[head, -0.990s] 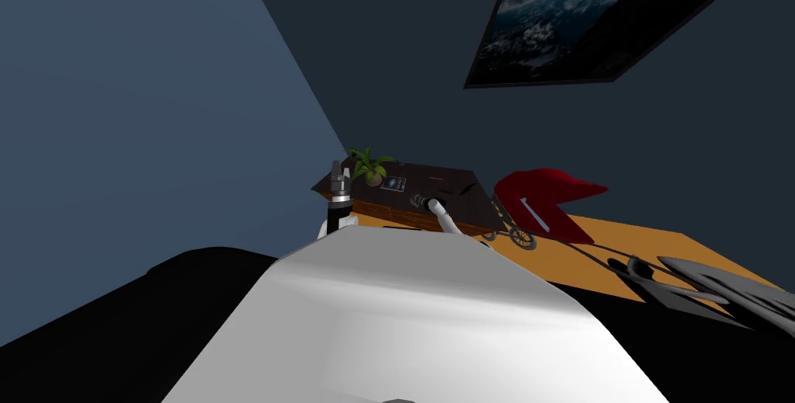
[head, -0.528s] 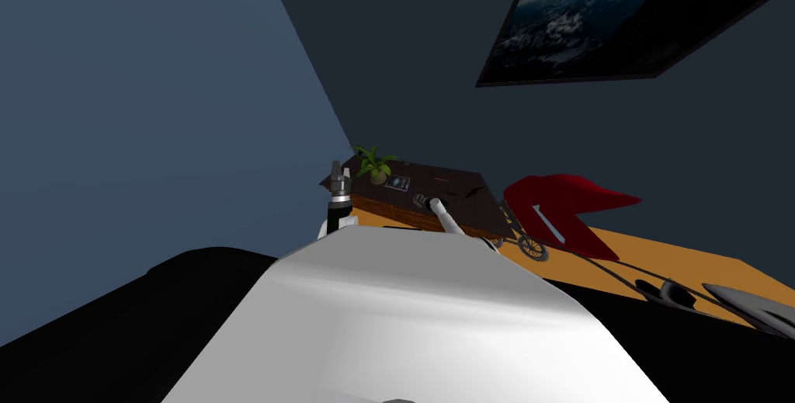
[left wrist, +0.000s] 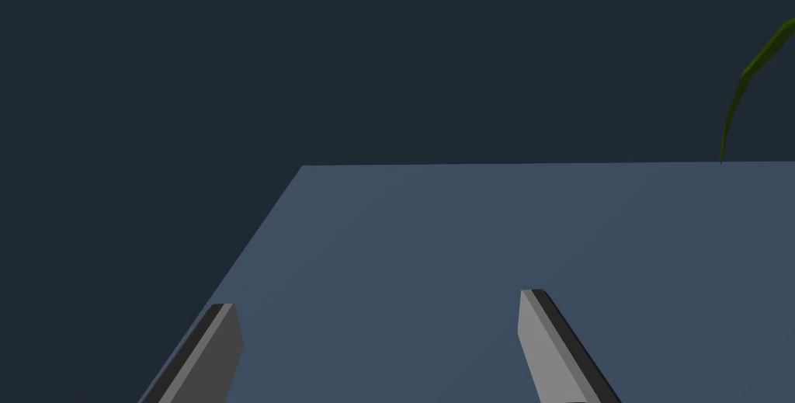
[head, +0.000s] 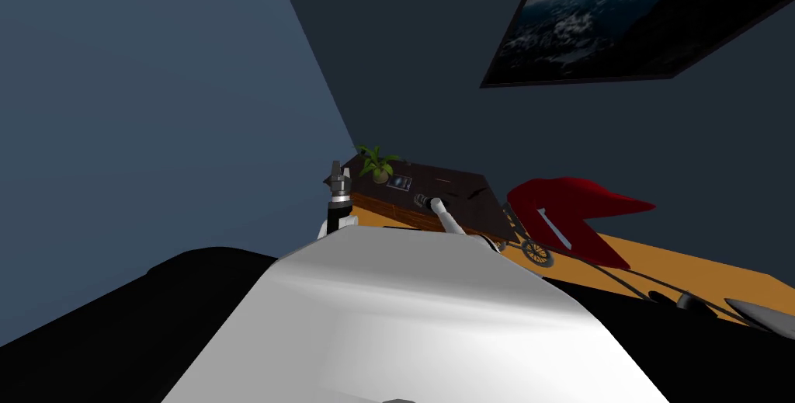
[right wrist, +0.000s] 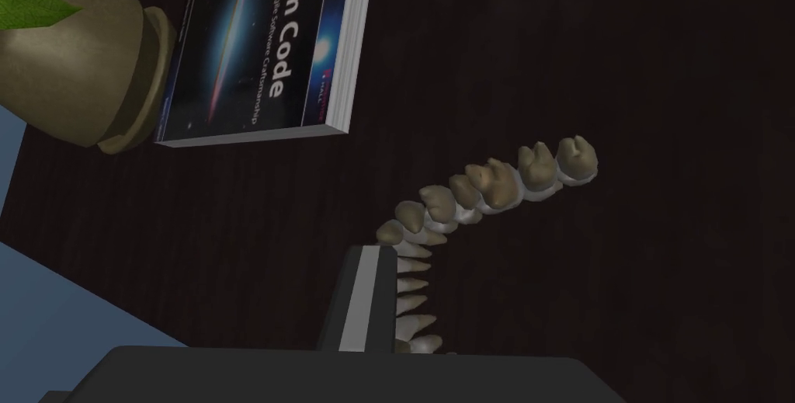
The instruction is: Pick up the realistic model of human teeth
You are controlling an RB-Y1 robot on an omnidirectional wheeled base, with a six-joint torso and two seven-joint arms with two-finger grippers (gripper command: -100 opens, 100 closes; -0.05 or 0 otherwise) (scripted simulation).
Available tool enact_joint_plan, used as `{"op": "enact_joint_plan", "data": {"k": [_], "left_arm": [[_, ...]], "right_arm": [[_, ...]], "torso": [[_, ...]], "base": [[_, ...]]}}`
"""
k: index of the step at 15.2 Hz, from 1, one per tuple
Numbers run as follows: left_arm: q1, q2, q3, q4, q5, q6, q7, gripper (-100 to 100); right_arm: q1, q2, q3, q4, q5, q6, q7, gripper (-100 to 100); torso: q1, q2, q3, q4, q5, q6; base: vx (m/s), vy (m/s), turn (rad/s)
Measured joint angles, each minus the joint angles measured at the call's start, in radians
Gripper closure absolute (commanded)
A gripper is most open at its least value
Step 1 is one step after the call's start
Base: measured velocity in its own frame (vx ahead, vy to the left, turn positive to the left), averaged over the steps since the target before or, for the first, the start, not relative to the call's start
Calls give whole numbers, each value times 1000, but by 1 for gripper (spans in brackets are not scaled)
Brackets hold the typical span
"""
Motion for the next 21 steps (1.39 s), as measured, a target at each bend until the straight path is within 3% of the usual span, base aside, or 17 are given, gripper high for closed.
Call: {"op": "enact_joint_plan", "data": {"k": [2,12,13,21], "left_arm": [[0,0,0,0,0,0,0,0],[0,0,0,0,0,0,0,0],[0,0,0,0,0,0,0,0],[0,0,0,0,0,0,0,0]], "right_arm": [[6,-1,4,-11,8,4,-7,100],[93,8,87,-188,132,70,-142,100],[94,8,88,-192,134,72,-146,-100],[72,-70,72,-163,138,120,-270,-100]], "torso": [[0,-1,0,0,0,1],[0,-2,-1,0,0,0],[0,-2,-1,0,0,0],[1,1,0,0,0,0]], "base": [[12,-3,-185],[22,1,-128],[-5,14,91],[-19,22,118]]}}
